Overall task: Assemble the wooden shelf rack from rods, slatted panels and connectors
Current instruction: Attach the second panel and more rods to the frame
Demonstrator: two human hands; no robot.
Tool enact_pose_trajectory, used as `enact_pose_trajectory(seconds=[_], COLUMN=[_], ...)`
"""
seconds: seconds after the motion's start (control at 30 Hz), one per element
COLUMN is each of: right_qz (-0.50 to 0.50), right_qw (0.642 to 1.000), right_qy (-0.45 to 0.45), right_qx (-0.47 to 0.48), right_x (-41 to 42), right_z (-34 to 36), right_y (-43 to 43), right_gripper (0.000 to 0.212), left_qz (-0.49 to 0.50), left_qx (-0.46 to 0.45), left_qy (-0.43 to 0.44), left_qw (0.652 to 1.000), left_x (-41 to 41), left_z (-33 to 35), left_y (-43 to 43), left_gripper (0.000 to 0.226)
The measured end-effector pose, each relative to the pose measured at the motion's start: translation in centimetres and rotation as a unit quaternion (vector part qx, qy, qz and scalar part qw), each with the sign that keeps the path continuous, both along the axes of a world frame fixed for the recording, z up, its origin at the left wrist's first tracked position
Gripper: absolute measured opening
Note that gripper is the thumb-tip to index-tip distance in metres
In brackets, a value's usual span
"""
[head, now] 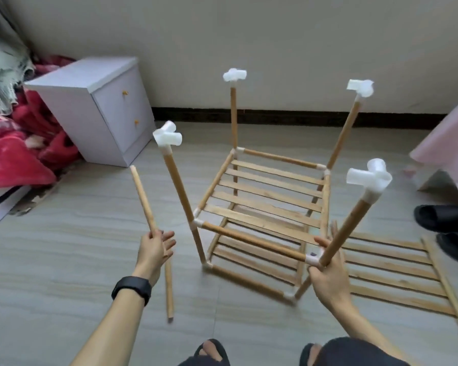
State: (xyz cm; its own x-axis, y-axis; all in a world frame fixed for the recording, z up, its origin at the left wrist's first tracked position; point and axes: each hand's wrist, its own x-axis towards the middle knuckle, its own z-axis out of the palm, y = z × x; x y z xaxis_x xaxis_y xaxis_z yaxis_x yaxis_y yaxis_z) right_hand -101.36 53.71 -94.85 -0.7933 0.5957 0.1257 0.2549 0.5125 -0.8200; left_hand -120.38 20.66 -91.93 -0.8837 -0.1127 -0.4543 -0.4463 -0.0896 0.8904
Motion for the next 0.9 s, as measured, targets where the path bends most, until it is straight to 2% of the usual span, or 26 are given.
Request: enact_pose_trajectory(seconds=[0.13, 0.2, 0.3, 0.43, 0.53, 0.63, 0.67, 0.73, 0.8, 0.9], right_qz=[-0.126, -0.137, -0.101, -0.102, -0.087, -0.067, -0.049, 0.001, 0.081, 0.236], right_qw=[0.987, 0.983, 0.986, 0.983, 0.981, 0.970, 0.964, 0.947, 0.929, 0.913], right_qy=[-0.047, -0.067, -0.108, -0.132, -0.152, -0.218, -0.252, -0.318, -0.350, -0.282], right_qx=[-0.093, -0.103, -0.078, -0.075, -0.086, -0.082, -0.066, -0.037, -0.090, -0.175], right_x=[-0.7, -1.4, -2.6, -3.9, -4.1, -2.8, -2.1, -0.7, 0.0, -0.6], right_z=[1.1, 1.6, 1.8, 2.0, 2.7, 3.4, 3.8, 4.8, 6.6, 11.4], right_y=[4.0, 5.9, 8.1, 9.5, 9.8, 9.8, 9.5, 8.9, 8.0, 6.0], right_gripper=[0.053, 0.045, 0.048, 0.045, 0.049, 0.060, 0.061, 0.040, 0.024, 0.025], left_qz=[-0.020, -0.030, -0.021, 0.016, 0.019, 0.024, 0.025, 0.019, 0.009, -0.006], left_qx=[0.074, 0.104, 0.074, 0.074, 0.015, -0.063, -0.102, -0.191, -0.265, -0.340], left_qy=[0.011, 0.014, 0.043, 0.053, 0.057, 0.101, 0.130, 0.194, 0.268, 0.411], left_qw=[0.997, 0.994, 0.996, 0.996, 0.998, 0.993, 0.986, 0.962, 0.926, 0.846], left_x=[1.2, 2.2, 3.2, 2.9, 2.5, 2.3, 2.2, 1.8, 1.4, 1.4], left_z=[4.7, 5.6, 5.8, 6.3, 6.8, 8.4, 9.3, 11.5, 14.4, 18.8], left_y=[4.3, 6.7, 9.9, 12.2, 12.2, 10.7, 10.0, 8.4, 7.0, 6.1], left_gripper=[0.024, 0.023, 0.020, 0.021, 0.020, 0.028, 0.029, 0.025, 0.023, 0.024])
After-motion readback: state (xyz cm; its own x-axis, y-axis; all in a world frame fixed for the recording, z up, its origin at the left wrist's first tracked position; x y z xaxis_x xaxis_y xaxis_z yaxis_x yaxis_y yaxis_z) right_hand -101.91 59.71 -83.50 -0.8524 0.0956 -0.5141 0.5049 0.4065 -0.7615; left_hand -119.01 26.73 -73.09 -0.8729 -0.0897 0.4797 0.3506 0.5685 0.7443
